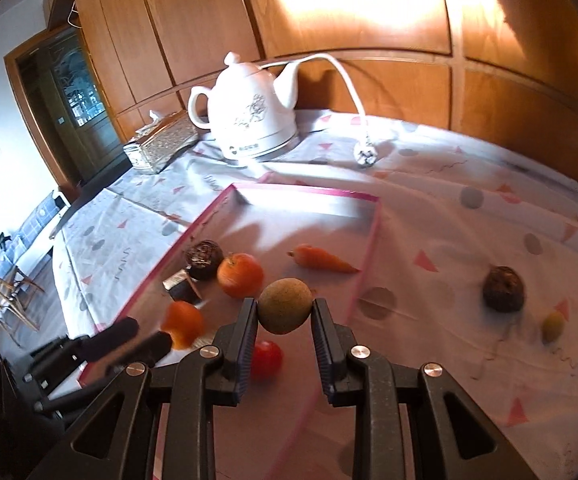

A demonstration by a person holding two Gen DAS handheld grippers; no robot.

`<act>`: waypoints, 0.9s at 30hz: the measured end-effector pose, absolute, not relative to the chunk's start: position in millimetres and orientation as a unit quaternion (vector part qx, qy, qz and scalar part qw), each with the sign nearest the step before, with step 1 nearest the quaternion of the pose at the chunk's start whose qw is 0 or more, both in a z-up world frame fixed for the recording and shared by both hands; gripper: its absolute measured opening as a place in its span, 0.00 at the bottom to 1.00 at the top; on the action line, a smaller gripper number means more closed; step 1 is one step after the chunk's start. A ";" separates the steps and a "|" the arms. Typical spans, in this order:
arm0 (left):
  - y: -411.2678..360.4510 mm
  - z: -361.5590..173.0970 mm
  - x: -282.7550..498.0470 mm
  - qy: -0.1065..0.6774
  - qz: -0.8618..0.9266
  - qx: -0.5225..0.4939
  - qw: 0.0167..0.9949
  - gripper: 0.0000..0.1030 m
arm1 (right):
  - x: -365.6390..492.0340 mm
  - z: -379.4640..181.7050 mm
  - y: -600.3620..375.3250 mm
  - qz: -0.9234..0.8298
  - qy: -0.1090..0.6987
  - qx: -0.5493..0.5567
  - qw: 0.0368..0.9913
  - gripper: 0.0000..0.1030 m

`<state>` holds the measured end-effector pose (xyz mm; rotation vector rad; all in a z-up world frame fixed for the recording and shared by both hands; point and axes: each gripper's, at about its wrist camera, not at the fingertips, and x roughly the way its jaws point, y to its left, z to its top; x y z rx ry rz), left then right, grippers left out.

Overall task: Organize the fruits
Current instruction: 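Carry the tan round fruit into the tray and open the right tool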

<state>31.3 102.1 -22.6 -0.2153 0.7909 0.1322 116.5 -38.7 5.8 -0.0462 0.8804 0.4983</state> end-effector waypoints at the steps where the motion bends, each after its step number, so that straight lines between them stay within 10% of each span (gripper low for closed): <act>1: 102.9 -22.9 31.2 0.384 0.065 -0.106 0.915 0.38 | 118.6 4.1 -35.7 0.238 0.424 -0.021 0.873 0.27; 27: 93.8 -20.2 29.3 0.382 0.062 -0.096 0.917 0.39 | 108.3 -0.9 -51.2 0.201 0.420 -0.002 0.885 0.34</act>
